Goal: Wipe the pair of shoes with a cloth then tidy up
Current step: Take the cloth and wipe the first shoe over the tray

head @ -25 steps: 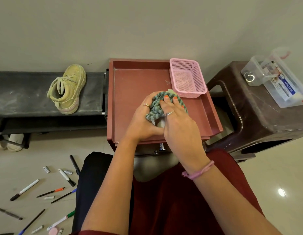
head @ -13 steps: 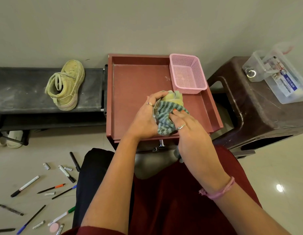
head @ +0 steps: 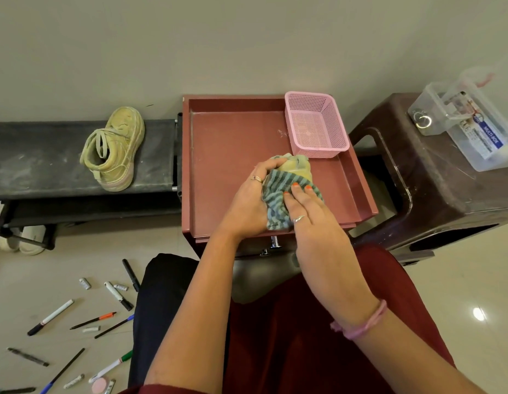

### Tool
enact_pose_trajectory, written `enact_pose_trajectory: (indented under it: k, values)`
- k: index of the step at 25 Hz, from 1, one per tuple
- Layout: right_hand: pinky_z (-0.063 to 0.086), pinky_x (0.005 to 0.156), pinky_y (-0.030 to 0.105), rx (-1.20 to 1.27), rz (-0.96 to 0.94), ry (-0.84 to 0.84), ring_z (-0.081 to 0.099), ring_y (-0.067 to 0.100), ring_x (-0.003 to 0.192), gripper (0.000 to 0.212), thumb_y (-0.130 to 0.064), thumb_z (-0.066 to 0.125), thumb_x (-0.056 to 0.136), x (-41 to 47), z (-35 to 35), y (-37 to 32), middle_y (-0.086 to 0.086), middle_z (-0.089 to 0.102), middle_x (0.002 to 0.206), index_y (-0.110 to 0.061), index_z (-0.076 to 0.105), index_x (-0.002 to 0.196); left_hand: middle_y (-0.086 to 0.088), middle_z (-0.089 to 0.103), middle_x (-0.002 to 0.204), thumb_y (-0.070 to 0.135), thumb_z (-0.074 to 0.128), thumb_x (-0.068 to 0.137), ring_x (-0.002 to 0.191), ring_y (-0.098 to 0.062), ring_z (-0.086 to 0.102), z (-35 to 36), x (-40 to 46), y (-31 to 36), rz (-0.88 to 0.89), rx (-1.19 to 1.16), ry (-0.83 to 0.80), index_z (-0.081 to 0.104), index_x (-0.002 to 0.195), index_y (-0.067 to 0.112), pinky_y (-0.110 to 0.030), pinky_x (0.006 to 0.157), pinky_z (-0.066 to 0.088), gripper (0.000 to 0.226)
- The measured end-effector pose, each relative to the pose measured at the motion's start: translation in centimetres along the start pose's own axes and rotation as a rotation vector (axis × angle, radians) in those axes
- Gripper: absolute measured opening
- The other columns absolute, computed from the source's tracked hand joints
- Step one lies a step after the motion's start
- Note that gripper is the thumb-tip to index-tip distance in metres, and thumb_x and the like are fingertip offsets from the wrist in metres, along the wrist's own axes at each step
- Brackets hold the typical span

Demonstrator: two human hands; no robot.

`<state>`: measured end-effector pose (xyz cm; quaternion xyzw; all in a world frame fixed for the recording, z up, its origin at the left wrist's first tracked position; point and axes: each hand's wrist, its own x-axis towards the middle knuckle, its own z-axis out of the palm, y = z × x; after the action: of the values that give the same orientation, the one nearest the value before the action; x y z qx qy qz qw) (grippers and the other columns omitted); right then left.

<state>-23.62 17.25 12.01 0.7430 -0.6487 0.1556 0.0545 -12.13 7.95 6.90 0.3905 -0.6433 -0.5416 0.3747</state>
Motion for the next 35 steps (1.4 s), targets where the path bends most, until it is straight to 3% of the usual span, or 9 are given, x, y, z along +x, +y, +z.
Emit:
enact_pose_trajectory:
  k: [2,5,9,15,21,26,29,33,35]
  values:
    - [0.042,0.096,0.046,0.023,0.041,0.037,0.055,0.037,0.118,0.057,0.007,0.072,0.068,2.0,0.7,0.4,0.022,0.058,0.127,0.005,0.057,0.124,0.001,0.053,0.132,0.026,0.086,0.051,0.122,-0.008,0.054,0.1,0.0,0.0,-0.003,-0.008,-0.001,0.039,0.129,0.031,-0.027,0.104,0.043,0.092]
    - [0.035,0.104,0.042,0.056,0.064,0.028,0.047,0.033,0.128,0.062,0.005,0.072,0.072,3.8,1.5,0.5,0.017,0.052,0.135,0.0,0.052,0.131,0.005,0.059,0.122,0.002,0.089,0.052,0.111,-0.002,0.059,-0.2,-0.1,-0.4,-0.006,-0.041,0.011,0.042,0.121,0.033,-0.018,0.093,0.046,0.09]
    - [0.031,0.113,0.032,0.258,0.244,0.0,0.038,0.021,0.135,0.05,0.0,0.051,0.091,5.5,1.0,2.1,0.007,0.044,0.145,-0.012,0.045,0.139,-0.005,0.057,0.125,0.012,0.09,0.048,0.113,-0.013,0.06,1.0,-0.2,-0.5,-0.012,-0.016,-0.027,0.043,0.13,0.023,-0.036,0.1,0.048,0.096]
    - [0.041,0.104,0.044,0.089,-0.042,0.018,0.052,0.033,0.122,0.049,-0.009,0.044,0.081,0.8,1.1,1.4,0.017,0.054,0.132,0.0,0.056,0.128,-0.004,0.051,0.137,0.02,0.089,0.047,0.126,-0.019,0.052,0.0,-0.1,-0.8,0.044,-0.033,0.042,0.04,0.133,0.021,-0.046,0.106,0.043,0.099]
    - [0.045,0.101,0.041,0.099,-0.013,0.076,0.057,0.03,0.115,0.048,-0.009,0.036,0.081,-0.5,0.1,0.8,0.015,0.06,0.125,0.001,0.061,0.121,-0.001,0.047,0.141,0.011,0.085,0.065,0.13,-0.016,0.047,0.2,-0.2,-1.1,0.031,0.032,0.113,0.042,0.135,0.022,-0.046,0.108,0.041,0.083]
    - [0.027,0.112,0.033,0.071,-0.048,0.046,0.043,0.031,0.13,0.053,0.0,0.052,0.08,-1.3,1.4,0.6,0.015,0.047,0.139,-0.002,0.047,0.133,-0.005,0.046,0.142,0.0,0.08,0.072,0.128,-0.007,0.047,0.0,-0.4,-0.6,0.025,-0.006,0.147,0.04,0.137,0.012,-0.029,0.109,0.039,0.077]
    - [0.034,0.106,0.037,0.062,-0.016,0.117,0.05,0.033,0.125,0.048,-0.005,0.041,0.082,1.5,1.5,1.0,0.016,0.054,0.133,0.0,0.055,0.128,-0.005,0.049,0.138,0.014,0.088,0.059,0.124,-0.009,0.051,0.0,-0.5,-0.4,0.06,0.002,0.095,0.038,0.136,0.015,-0.029,0.104,0.044,0.092]
    - [0.042,0.104,0.039,0.136,0.064,0.114,0.056,0.029,0.12,0.047,0.0,0.066,0.075,4.5,1.1,0.7,0.014,0.06,0.127,-0.002,0.061,0.122,0.004,0.056,0.123,0.006,0.091,0.052,0.109,0.007,0.056,-0.2,-0.8,-0.1,0.05,0.018,0.112,0.039,0.129,0.02,-0.01,0.09,0.042,0.094]
    - [0.045,0.096,0.044,0.064,0.005,0.072,0.06,0.035,0.113,0.056,0.001,0.078,0.064,3.9,1.6,0.5,0.018,0.062,0.123,0.0,0.063,0.119,0.004,0.056,0.124,0.008,0.091,0.054,0.114,0.002,0.055,-0.5,-0.8,-0.3,0.044,0.013,0.115,0.039,0.128,0.023,-0.017,0.096,0.044,0.092]
